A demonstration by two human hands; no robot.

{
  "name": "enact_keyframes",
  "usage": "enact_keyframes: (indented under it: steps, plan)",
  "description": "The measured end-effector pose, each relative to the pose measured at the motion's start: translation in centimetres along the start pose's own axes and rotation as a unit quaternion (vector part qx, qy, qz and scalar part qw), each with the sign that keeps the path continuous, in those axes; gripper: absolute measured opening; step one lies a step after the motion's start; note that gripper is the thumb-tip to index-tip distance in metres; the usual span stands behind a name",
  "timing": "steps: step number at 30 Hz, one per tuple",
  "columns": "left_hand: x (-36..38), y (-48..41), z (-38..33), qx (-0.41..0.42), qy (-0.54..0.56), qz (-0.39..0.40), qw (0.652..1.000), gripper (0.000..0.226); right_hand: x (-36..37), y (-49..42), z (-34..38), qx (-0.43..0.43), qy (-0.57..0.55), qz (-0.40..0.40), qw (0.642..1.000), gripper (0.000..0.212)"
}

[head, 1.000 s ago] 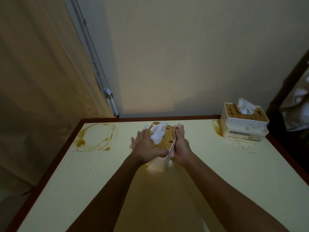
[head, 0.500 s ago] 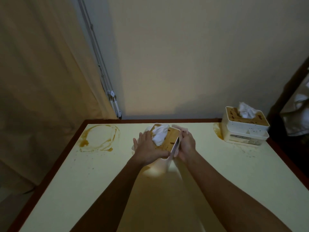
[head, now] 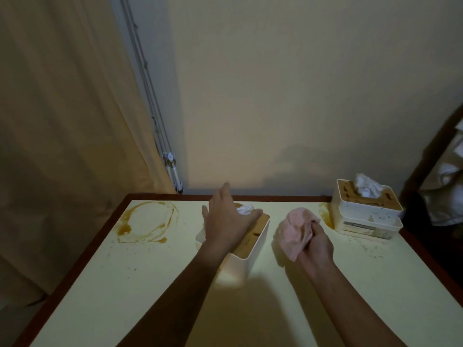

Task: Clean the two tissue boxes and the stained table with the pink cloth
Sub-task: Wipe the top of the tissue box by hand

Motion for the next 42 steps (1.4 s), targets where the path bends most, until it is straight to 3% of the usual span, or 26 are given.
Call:
enact_keyframes:
  steps: [2,3,5,7,11,16,21,25,31,33,37,40,42]
  plan:
    - [-0.9,0.6,-3.8,0.115,-0.055,-0.09,0.988,0.084,0.6,0.8,0.9,-0.018,-0.002,0.009,1.0,0.033]
    - [-0.3,0.9,-5.6,0.17,-0.103,-0.089,0.976,0.076,0.7,1.1,1.3,-0.025,-0.001,0.016,1.0,0.033]
    - [2.8,0.6,-7.0,0.218,-0.215,-0.011,0.952,0.074,0.8,1.4,2.0,-0.037,0.004,0.02,0.999,0.032]
    - [5.3,-0.5,-5.2,0.147,-0.295,0.084,0.941,0.092,0.5,1.3,2.2,-0.039,0.011,0.022,0.999,0.032]
    - [6.4,-2.1,-0.2,-0.045,-0.307,0.196,0.93,0.132,-0.1,1.2,2.1,-0.034,0.019,0.029,0.999,0.031]
    - [6.4,-2.6,1.0,-0.098,-0.288,0.244,0.921,0.145,-0.6,0.7,1.4,-0.028,0.026,0.026,0.999,0.031]
    - [6.0,-2.7,-0.5,0.015,-0.313,0.318,0.895,0.133,-0.2,0.9,0.8,-0.016,0.046,0.04,0.998,0.028]
    - [6.0,-2.9,-0.3,0.148,-0.384,0.39,0.824,0.137,-0.2,1.0,0.6,-0.031,0.078,0.043,0.996,0.027]
    - [5.4,-1.6,-0.5,0.261,-0.483,0.4,0.734,0.137,0.6,1.2,-1.5,-0.044,0.192,0.055,0.979,0.032]
    - [5.2,-2.1,0.5,0.24,-0.454,0.395,0.762,0.138,1.0,1.3,-2.4,-0.076,0.241,0.059,0.966,0.044]
    - [3.6,-2.9,3.2,0.116,-0.301,0.37,0.871,0.133,2.0,1.8,-4.7,-0.062,0.256,0.11,0.958,0.046]
    - [3.2,-2.7,5.8,0.0,-0.145,0.304,0.942,0.123,2.9,2.8,-5.7,-0.154,0.285,0.112,0.939,0.058]
    - [3.5,-2.1,6.8,-0.01,-0.112,0.237,0.965,0.117,3.4,3.1,-7.9,-0.156,0.264,0.119,0.944,0.074]
Point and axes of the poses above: each hand's wrist, its own y-axis away from the middle knuckle, its own x-axis out of the palm, z = x × y, the point moved 8 cm from there along -y, towards the middle knuckle, and after that the axes turned 1 degree about z, right-handed, at the moved point
